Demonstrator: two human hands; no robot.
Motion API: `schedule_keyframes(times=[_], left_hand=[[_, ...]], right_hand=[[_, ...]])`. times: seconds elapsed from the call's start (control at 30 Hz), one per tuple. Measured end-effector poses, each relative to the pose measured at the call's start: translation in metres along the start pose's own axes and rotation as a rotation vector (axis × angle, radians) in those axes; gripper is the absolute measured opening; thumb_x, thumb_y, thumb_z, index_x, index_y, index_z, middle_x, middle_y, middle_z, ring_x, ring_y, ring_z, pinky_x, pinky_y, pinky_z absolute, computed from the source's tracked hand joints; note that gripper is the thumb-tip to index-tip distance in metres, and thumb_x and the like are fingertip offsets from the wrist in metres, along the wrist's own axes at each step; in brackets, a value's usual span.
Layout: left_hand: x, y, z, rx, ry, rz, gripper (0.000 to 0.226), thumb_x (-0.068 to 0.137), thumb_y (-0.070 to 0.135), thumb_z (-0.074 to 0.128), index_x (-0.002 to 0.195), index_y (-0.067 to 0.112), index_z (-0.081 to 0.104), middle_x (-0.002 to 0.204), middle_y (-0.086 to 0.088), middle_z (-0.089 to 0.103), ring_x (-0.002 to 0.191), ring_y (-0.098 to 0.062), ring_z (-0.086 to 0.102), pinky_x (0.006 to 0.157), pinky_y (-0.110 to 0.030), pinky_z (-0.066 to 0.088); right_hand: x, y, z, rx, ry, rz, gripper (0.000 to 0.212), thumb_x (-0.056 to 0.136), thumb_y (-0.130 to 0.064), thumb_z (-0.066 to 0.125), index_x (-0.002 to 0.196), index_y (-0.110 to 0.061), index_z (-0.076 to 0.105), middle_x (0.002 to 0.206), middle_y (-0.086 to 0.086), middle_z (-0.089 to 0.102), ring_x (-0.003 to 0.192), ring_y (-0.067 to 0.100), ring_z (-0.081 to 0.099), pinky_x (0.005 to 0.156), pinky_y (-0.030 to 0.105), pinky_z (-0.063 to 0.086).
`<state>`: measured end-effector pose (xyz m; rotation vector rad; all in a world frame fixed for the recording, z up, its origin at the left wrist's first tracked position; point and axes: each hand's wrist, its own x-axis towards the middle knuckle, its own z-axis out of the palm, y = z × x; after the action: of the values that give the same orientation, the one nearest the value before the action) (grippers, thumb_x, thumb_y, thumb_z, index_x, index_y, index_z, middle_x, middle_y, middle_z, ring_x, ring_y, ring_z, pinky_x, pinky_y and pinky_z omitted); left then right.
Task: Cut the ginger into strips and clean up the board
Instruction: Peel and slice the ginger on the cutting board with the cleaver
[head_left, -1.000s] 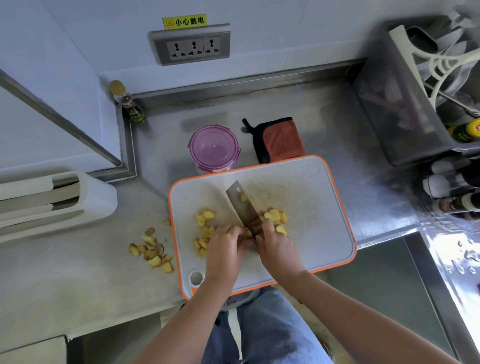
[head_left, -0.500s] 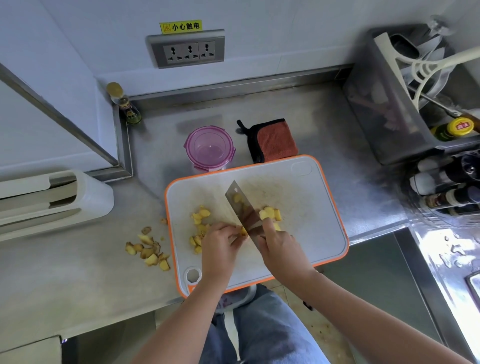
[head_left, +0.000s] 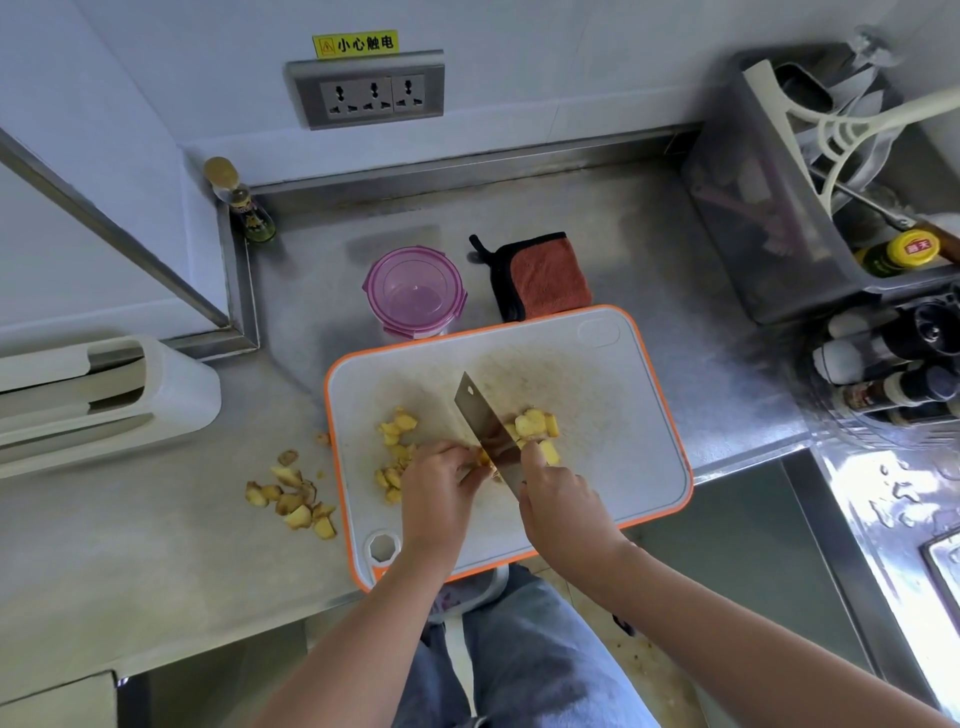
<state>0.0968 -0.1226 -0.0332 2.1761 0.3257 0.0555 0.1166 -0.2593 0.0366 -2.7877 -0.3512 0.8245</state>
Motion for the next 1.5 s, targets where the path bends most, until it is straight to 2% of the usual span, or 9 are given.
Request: schedule_keyframes(times=[0.13, 0.3, 0.57, 0.73, 0.83, 1.13, 1.37, 1.5], left_hand=[[0.001, 0.003, -0.001, 0.015, 0.003, 0.011, 0.017, 0.070, 0.012, 0.084, 0.085, 0.007, 0.077, 0.084, -0.001, 0.070, 0.081, -0.020, 0.066, 0.070, -0.041, 0.056], [0.000, 0.001, -0.002, 0.021, -0.011, 0.019, 0.017, 0.071, 0.009, 0.084, 0.086, 0.006, 0.076, 0.084, -0.003, 0.070, 0.082, -0.022, 0.066, 0.070, -0.041, 0.057], [0.002, 0.006, -0.005, 0.100, -0.011, 0.059, 0.013, 0.068, 0.008, 0.085, 0.073, 0.008, 0.073, 0.075, -0.001, 0.068, 0.072, -0.021, 0.063, 0.060, -0.026, 0.046], [0.003, 0.007, -0.006, 0.113, -0.019, 0.049, 0.013, 0.068, 0.008, 0.085, 0.073, 0.009, 0.073, 0.075, 0.000, 0.069, 0.073, -0.021, 0.062, 0.060, -0.028, 0.048], [0.003, 0.007, -0.005, 0.117, -0.031, 0.040, 0.012, 0.069, 0.010, 0.084, 0.074, 0.009, 0.073, 0.077, 0.000, 0.069, 0.073, -0.020, 0.062, 0.061, -0.028, 0.048], [0.003, 0.006, -0.005, 0.144, -0.042, 0.049, 0.013, 0.072, 0.010, 0.083, 0.079, 0.008, 0.072, 0.079, -0.002, 0.068, 0.076, -0.022, 0.063, 0.063, -0.033, 0.051], [0.000, 0.004, -0.005, 0.126, -0.033, 0.059, 0.013, 0.074, 0.010, 0.082, 0.081, 0.009, 0.071, 0.080, 0.000, 0.066, 0.076, -0.019, 0.061, 0.065, -0.024, 0.045], [0.001, 0.003, -0.003, 0.134, -0.038, 0.067, 0.012, 0.074, 0.009, 0.081, 0.080, 0.008, 0.071, 0.080, 0.000, 0.067, 0.078, -0.021, 0.062, 0.064, -0.033, 0.051]], right_hand=[[0.005, -0.003, -0.002, 0.037, -0.004, 0.010, 0.025, 0.096, -0.007, 0.037, 0.120, -0.010, 0.034, 0.076, 0.004, 0.046, 0.069, 0.024, 0.048, 0.059, 0.033, 0.038], [0.007, -0.004, 0.003, 0.082, -0.003, 0.033, 0.021, 0.094, -0.006, 0.038, 0.115, -0.010, 0.036, 0.076, 0.007, 0.049, 0.068, 0.026, 0.049, 0.055, 0.032, 0.036], [0.013, -0.005, 0.007, 0.061, 0.009, 0.032, 0.014, 0.097, -0.010, 0.039, 0.110, -0.011, 0.035, 0.075, 0.006, 0.048, 0.064, 0.027, 0.045, 0.054, 0.033, 0.033], [0.019, -0.008, 0.010, 0.086, 0.026, 0.019, 0.014, 0.097, -0.012, 0.040, 0.110, -0.011, 0.035, 0.071, 0.005, 0.046, 0.062, 0.027, 0.045, 0.053, 0.033, 0.033], [0.018, -0.006, 0.013, 0.086, 0.035, 0.023, 0.014, 0.098, -0.013, 0.040, 0.110, -0.010, 0.036, 0.072, 0.007, 0.048, 0.062, 0.027, 0.045, 0.048, 0.030, 0.028], [0.016, -0.005, 0.014, 0.118, 0.054, 0.019, 0.021, 0.100, -0.017, 0.040, 0.118, -0.008, 0.037, 0.078, 0.009, 0.050, 0.065, 0.029, 0.043, 0.055, 0.033, 0.033], [0.004, 0.005, 0.016, 0.027, -0.027, 0.006, 0.018, 0.099, -0.012, 0.037, 0.116, -0.013, 0.032, 0.067, 0.001, 0.041, 0.063, 0.023, 0.045, 0.055, 0.033, 0.036], [0.005, 0.004, 0.020, 0.010, -0.025, 0.010, 0.022, 0.099, -0.010, 0.036, 0.120, -0.011, 0.031, 0.064, -0.002, 0.034, 0.062, 0.023, 0.042, 0.056, 0.032, 0.034]])
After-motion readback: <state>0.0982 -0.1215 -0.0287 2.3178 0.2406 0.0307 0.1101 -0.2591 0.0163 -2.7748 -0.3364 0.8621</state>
